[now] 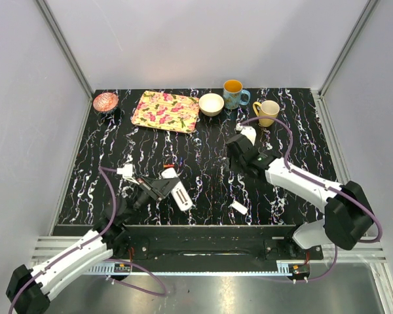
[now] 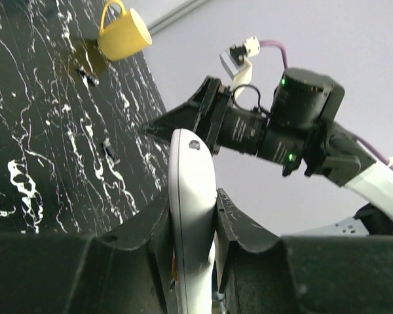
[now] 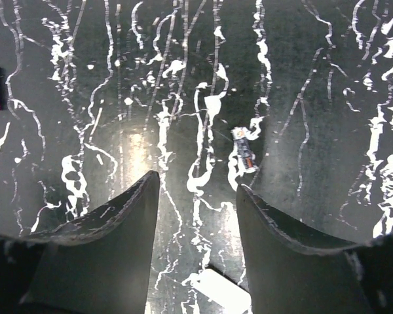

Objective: Load the batteries into the remote control

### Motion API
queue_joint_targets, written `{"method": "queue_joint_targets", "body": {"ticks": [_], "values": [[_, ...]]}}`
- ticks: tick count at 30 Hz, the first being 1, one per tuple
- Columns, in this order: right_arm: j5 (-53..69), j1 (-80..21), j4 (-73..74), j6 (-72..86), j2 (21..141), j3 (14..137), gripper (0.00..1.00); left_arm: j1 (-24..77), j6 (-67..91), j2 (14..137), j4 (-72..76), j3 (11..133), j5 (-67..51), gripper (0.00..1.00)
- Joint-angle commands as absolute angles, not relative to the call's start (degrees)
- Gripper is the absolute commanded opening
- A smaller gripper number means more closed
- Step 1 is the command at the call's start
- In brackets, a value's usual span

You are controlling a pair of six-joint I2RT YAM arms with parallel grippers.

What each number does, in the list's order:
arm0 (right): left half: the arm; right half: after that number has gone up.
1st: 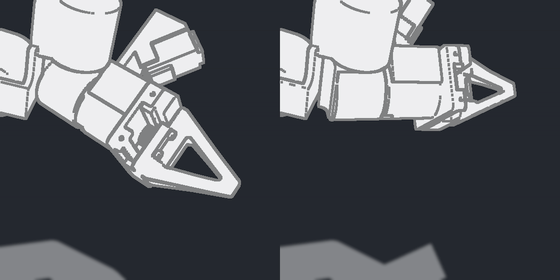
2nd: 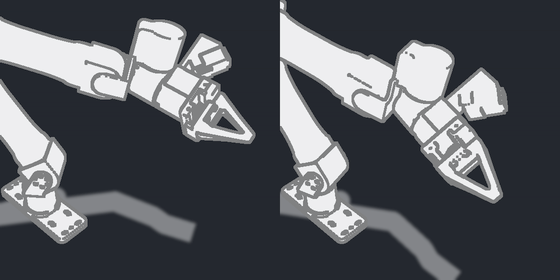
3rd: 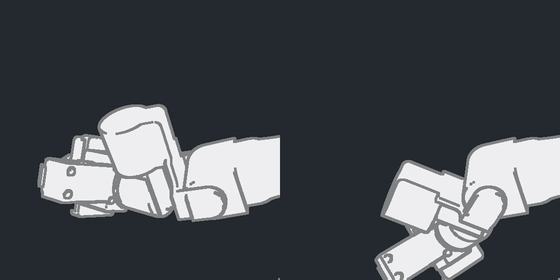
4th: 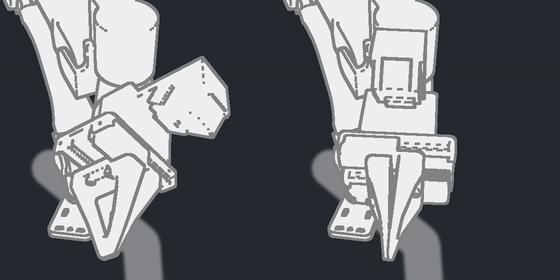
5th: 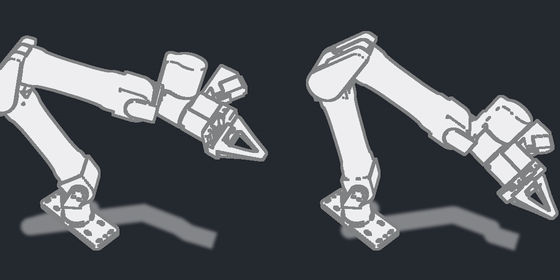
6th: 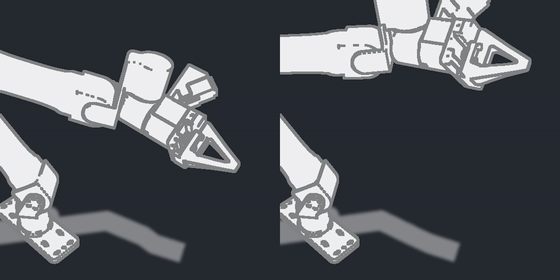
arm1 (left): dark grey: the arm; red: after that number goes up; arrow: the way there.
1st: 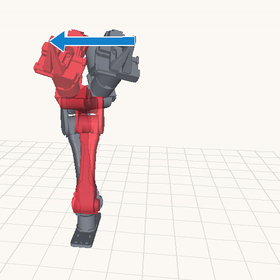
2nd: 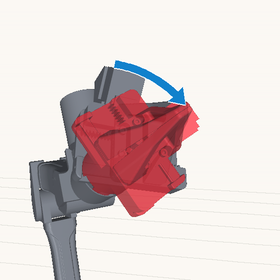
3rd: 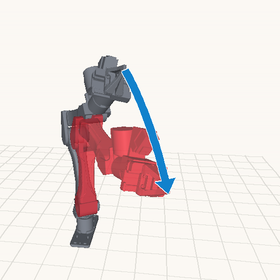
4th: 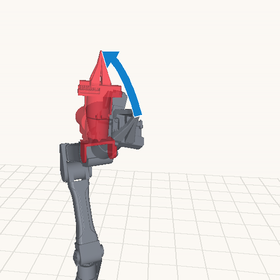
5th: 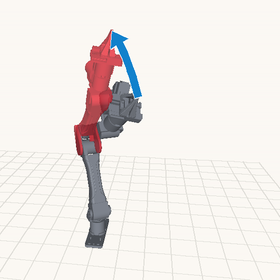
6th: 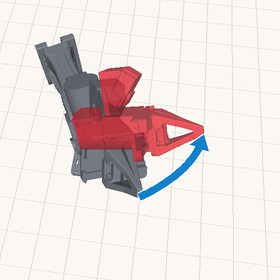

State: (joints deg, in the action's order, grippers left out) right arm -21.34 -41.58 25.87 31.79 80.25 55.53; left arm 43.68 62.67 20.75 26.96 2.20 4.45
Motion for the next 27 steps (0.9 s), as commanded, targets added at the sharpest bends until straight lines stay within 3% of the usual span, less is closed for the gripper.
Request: {"method": "queue_joint_targets", "body": {"ticks": [1,8,14,20,24,27], "values": [[-18.6,-38.4,25.8,28.7,78.1,56.7,0.61,42.6,60.9,24.4,35.0,-0.4,-2.8,0.0],[-16.3,-38.2,21.9,24.9,75.2,54.7,0.67,38.5,64.2,31.9,48.6,-2.0,-11.7,0.0],[-17.0,-36.7,26.3,24.7,78.3,57.3,0.57,35.2,68.5,38.8,60.1,-3.6,-16.7,0.0],[-17.0,-35.4,27.2,24.2,79.1,58.7,0.58,31.6,74.1,47.7,72.2,-5.2,-19.9,0.0],[-10.5,-29.7,29.7,24.2,83.0,60.1,0.45,28.1,78.6,56.1,82.2,-5.4,-23.5,0.0],[-8.1,-28.7,28.5,24.3,84.0,58.7,0.43,26.0,82.4,64.9,93.6,-6.4,-26.9,0.0]]}}
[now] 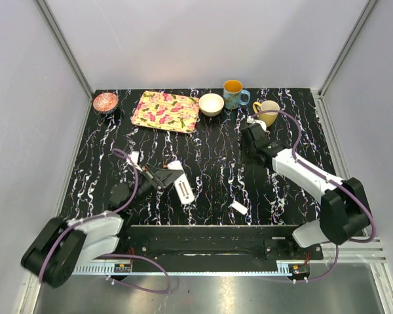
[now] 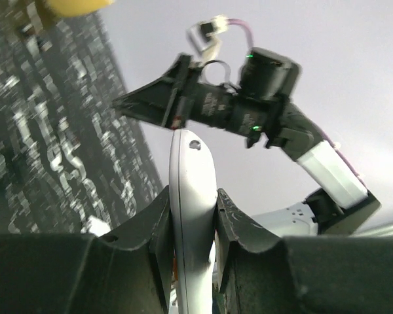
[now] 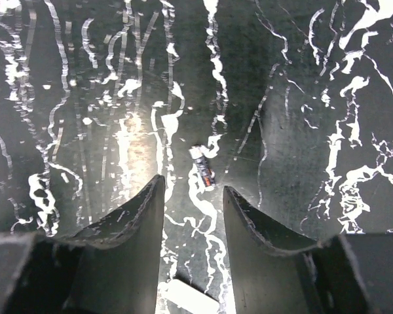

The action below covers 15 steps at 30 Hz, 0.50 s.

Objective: Load the batteries into the remote control

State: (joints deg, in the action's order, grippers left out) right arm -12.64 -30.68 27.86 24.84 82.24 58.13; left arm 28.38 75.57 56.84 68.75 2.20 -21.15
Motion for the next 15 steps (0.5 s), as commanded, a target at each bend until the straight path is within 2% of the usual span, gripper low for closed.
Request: {"method": "queue_joint_targets", "body": {"ticks": [1,4,8,12,15], "values": [[-7.5,-28.7,28.0,23.7,84.2,58.4,0.43,25.8,83.6,66.9,95.6,-5.9,-28.4,0.0],[-8.6,-28.7,25.8,23.7,83.9,56.9,0.45,25.6,83.1,67.8,95.5,-5.4,-29.0,0.0],[-8.9,-28.7,20.8,22.8,82.5,55.4,0.55,25.1,82.5,64.2,94.9,-4.0,-30.5,0.0],[-12.4,-28.7,20.8,22.3,86.6,58.7,0.59,24.7,83.1,63.5,95.1,-2.9,-31.2,0.0],[-16.8,-28.0,20.1,21.9,90.1,62.6,0.58,24.6,83.3,63.2,95.1,-2.7,-31.3,0.0]]}}
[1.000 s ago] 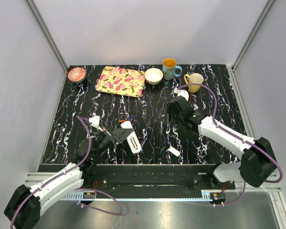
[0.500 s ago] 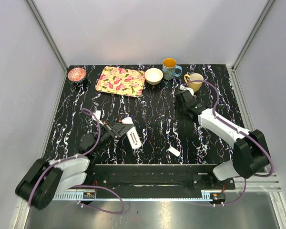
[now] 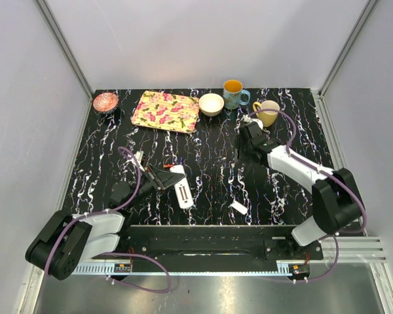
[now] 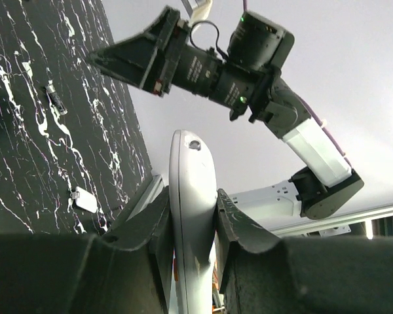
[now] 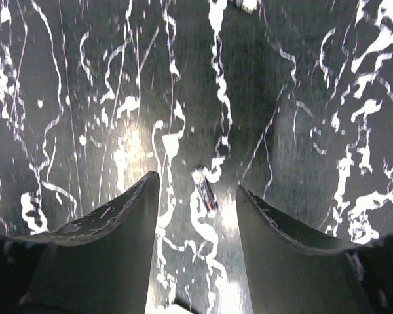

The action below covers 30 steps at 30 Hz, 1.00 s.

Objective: Load the batteries into the remote control

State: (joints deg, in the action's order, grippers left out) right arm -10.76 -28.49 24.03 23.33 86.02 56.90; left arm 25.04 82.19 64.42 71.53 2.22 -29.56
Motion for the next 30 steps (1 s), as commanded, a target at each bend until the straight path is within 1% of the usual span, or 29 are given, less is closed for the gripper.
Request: {"method": "queue_joint_targets", "body": {"ticks": [1,4,6,10,12,13,15,20,23,24,26,30], "values": [[-17.7,-27.6,19.5,21.4,90.8,63.3,0.58,24.6,83.3,63.1,95.0,-2.6,-31.6,0.0],[-17.7,-26.1,16.4,17.9,95.4,66.5,0.54,24.5,83.1,61.8,93.2,-2.6,-32.4,0.0],[-18.5,-25.9,14.4,13.4,99.8,69.2,0.54,24.3,82.5,59.9,91.3,-2.5,-32.8,0.0],[-18.9,-24.8,11.4,9.1,105.3,72.2,0.61,24.0,80.3,55.2,82.4,-1.0,-34.8,0.0],[-17.0,-23.8,11.0,8.8,108.6,74.5,0.63,23.9,77.7,51.5,77.8,-0.4,-35.3,0.0],[-16.7,-23.1,11.0,8.8,109.8,75.5,0.64,23.8,76.7,48.9,72.7,1.0,-35.8,0.0],[-14.7,-22.5,11.2,8.4,112.5,77.9,0.64,23.7,74.4,47.0,69.0,2.5,-36.1,0.0],[-13.9,-21.1,13.1,8.3,116.5,81.7,0.63,23.6,75.8,49.5,72.0,2.0,-37.0,0.0],[-12.5,-20.7,13.1,9.0,117.3,81.6,0.61,23.6,75.3,49.5,71.5,1.3,-36.4,0.0],[-12.0,-20.6,13.0,9.2,117.5,81.5,0.58,23.6,75.1,49.5,71.3,1.1,-36.3,0.0],[-10.4,-20.6,12.9,9.6,117.7,81.0,0.56,23.6,75.0,49.7,71.1,1.3,-36.2,0.0],[-7.3,-20.6,12.2,11.6,117.8,79.6,0.56,23.6,74.7,49.9,71.1,1.8,-36.2,0.0]]}}
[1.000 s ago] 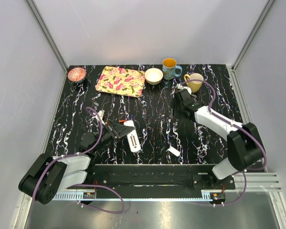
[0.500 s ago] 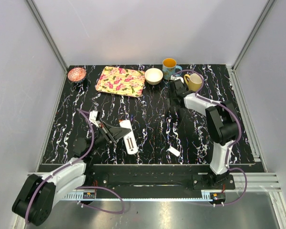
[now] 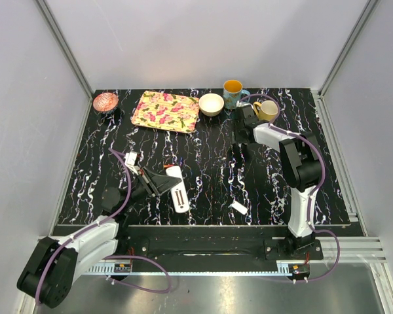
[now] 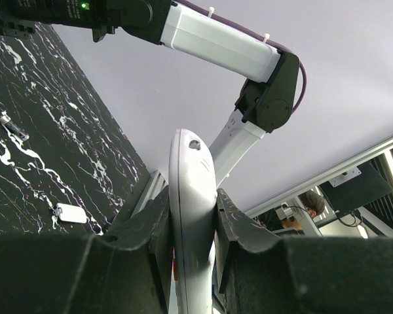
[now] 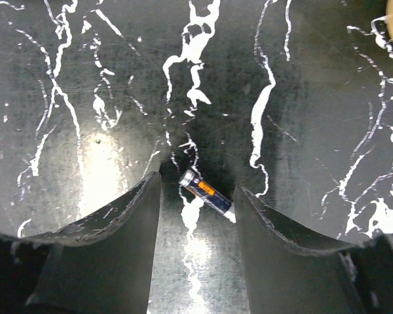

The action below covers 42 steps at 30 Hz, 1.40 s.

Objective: Load the batteries into the remote control

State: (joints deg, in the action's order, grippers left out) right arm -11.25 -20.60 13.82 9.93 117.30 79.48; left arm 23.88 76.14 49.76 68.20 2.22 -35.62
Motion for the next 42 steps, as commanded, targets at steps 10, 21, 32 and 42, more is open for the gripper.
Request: {"method": "queue_joint_targets", "body": {"ticks": [10,21,32,42], "values": [[-3.3,-20.6,10.9,16.4,115.9,74.4,0.57,23.6,74.6,48.5,70.1,0.9,-36.0,0.0],[-3.8,-20.6,11.9,17.0,112.0,72.3,0.56,23.6,74.4,47.5,69.3,0.4,-35.6,0.0],[-6.8,-20.7,11.3,16.9,104.8,68.2,0.25,23.6,74.6,47.1,69.3,0.2,-35.2,0.0],[-6.0,-20.7,10.5,17.9,104.9,68.0,0.0,23.6,73.7,43.5,64.8,0.2,-34.3,0.0]]}}
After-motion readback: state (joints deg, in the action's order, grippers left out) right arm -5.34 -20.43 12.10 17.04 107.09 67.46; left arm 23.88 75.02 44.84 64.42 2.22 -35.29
